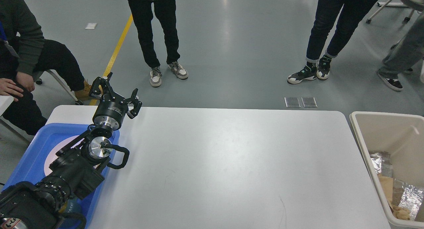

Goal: Tidy desktop

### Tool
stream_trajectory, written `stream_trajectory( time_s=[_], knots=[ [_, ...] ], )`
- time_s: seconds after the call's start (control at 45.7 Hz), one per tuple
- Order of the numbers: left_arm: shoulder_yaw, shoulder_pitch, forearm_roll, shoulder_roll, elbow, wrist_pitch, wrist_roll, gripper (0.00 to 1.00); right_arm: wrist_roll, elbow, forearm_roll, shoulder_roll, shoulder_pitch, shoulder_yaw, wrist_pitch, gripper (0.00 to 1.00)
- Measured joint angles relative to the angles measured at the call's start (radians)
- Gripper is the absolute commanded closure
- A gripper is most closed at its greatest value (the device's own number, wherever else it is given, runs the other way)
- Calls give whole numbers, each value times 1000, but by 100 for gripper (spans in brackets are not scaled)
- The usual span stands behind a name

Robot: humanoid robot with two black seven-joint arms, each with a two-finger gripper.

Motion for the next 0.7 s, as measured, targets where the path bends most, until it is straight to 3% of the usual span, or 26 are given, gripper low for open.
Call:
stream_trajectory(
  time_s=[0.197, 0.394, 0.569, 0.701],
  knots=[
    [0, 0, 0, 0, 0, 0, 0, 4, 4, -124, -120, -24, -229, 6, -26, 46],
    [0, 0, 0, 0, 0, 0, 0, 4, 8, -211, -142, -10, -558, 17, -260, 46],
    [0, 0, 0, 0, 0, 0, 0, 4, 11, -230, -143, 90, -866, 21, -530, 46],
    [0, 0, 0, 1, 0, 0, 0, 4, 11, -235, -143, 154, -1015, 22, -674, 47]
  ],
)
